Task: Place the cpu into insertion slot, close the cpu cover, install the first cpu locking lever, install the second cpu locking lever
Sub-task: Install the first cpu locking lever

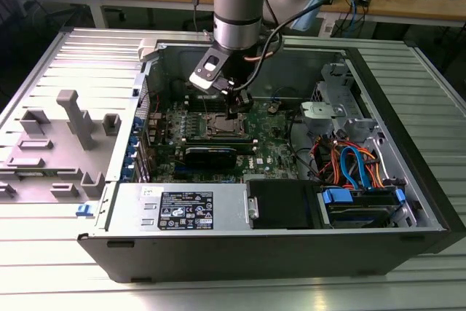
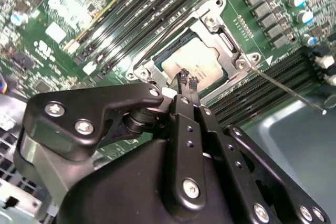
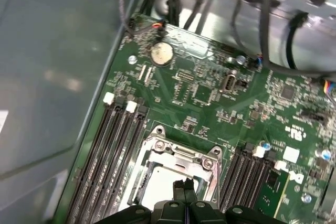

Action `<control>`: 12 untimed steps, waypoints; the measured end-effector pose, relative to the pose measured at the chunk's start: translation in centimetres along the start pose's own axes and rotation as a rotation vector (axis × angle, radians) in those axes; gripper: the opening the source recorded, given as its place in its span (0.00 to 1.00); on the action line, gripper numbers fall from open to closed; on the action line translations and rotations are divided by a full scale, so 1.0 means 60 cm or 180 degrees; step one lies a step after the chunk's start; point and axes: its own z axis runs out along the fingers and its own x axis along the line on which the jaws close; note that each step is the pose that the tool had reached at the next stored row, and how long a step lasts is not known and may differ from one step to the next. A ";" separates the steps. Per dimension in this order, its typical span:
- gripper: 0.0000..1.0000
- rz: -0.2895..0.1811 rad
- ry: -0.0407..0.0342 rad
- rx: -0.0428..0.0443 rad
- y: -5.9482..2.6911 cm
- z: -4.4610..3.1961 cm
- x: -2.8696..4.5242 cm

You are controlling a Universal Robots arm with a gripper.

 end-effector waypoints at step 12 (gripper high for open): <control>0.11 -0.0554 0.0002 -0.0017 0.000 -0.023 -0.001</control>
